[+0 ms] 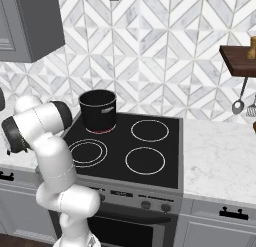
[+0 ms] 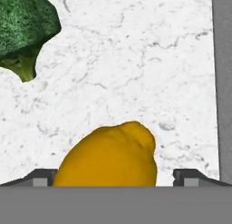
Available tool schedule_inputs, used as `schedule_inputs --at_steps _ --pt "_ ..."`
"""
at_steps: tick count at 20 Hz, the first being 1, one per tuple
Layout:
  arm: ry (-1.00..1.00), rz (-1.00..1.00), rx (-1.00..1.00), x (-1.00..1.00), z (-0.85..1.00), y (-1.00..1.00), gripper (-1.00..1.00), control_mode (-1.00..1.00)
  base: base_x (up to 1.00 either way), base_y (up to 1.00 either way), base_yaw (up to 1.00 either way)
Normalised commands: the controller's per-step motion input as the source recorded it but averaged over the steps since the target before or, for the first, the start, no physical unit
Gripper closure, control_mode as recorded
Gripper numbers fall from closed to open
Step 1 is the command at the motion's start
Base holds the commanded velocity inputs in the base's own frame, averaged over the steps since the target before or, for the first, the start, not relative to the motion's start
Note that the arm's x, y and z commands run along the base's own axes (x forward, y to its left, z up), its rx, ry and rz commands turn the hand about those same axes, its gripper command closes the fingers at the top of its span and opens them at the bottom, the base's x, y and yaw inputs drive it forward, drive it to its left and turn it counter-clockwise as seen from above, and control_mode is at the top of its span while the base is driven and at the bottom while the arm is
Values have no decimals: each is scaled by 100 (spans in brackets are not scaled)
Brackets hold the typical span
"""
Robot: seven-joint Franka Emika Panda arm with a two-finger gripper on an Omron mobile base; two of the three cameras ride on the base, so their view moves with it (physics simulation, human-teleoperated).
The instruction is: Put the lemon and broccoli in the pot. Retrieve the spatula and lightly stir the vegetables in the pot.
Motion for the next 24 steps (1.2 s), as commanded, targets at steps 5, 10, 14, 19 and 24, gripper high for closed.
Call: schedule_inputs --at_steps 5,10,14,19,24 --pt "0 0 0 7 -26 12 100 -100 0 0 0" --pt "0 0 0 0 -20 0 100 -100 0 0 0" --pt "0 -3 1 -33 26 -8 100 -100 0 0 0" --pt "0 0 9 -57 77 -63 100 -100 0 0 0" --pt "0 0 8 -37 86 -82 100 -100 0 0 0"
